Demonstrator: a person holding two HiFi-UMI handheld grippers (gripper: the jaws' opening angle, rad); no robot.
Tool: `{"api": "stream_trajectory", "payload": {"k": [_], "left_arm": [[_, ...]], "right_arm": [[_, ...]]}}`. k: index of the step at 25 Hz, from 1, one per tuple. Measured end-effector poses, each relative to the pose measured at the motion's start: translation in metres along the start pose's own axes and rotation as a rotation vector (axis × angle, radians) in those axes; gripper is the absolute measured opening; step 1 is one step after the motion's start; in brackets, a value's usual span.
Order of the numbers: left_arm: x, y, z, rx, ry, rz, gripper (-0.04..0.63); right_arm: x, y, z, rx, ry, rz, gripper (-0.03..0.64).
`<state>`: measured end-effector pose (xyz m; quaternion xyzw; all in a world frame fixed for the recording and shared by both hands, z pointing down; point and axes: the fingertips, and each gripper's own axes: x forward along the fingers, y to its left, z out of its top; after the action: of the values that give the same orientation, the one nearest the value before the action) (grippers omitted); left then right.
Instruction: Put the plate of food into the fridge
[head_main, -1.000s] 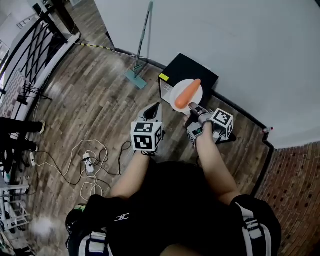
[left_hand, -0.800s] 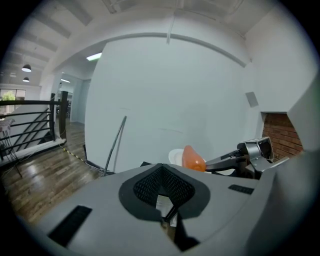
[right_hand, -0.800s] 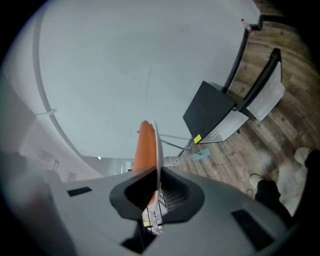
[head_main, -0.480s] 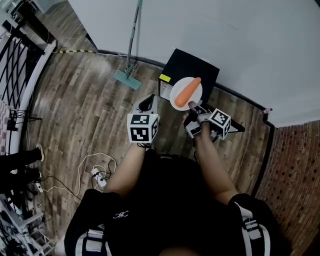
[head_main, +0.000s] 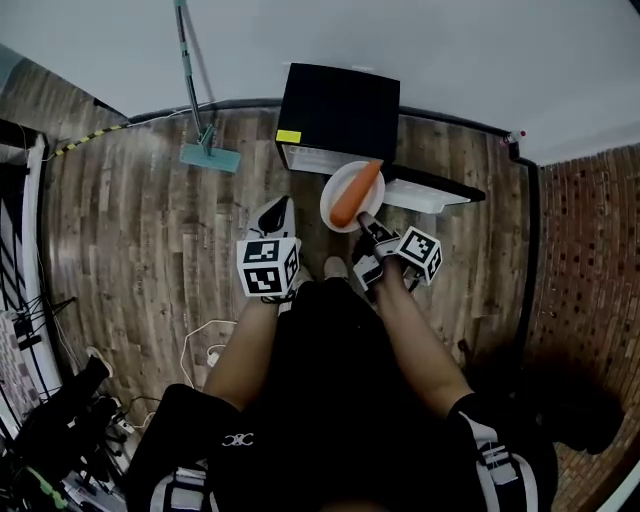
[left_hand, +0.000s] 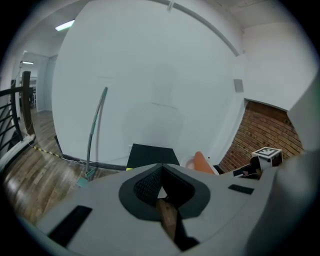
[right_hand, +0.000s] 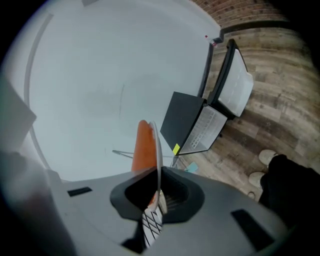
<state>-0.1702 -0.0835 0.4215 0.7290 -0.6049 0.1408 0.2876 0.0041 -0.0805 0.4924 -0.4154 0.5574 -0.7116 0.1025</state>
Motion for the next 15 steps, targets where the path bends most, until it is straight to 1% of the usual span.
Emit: {"api": "stream_trajectory", "payload": {"k": [3, 5, 8, 11, 15], "left_arm": [[0.026, -0.002, -0.029, 0.0, 0.028, -0.026, -0.002], [0.045, 0.005, -0.05, 0.006, 0.042, -0.037, -0.002], [0.081, 0.025, -0.083, 0.007, 0.056, -0.042, -0.003], [0.114, 0.047, -0.121, 0.014, 0.07, -0.035, -0.002], [0.156, 0.076, -0.176, -0.022, 0.081, -0.017, -0.002]], "right_arm": [[0.015, -0.043, 0.005, 0.026, -0.014, -0.017, 0.026], [0.032, -0.07, 0.004, 0.057, -0.028, -0.005, 0.026], [0.066, -0.108, 0.005, 0.095, -0.044, 0.025, 0.025], [0.103, -0.153, 0.006, 0.123, -0.057, 0.012, 0.023], [0.156, -0.212, 0.017, 0.167, -0.09, 0.013, 0.023]]}}
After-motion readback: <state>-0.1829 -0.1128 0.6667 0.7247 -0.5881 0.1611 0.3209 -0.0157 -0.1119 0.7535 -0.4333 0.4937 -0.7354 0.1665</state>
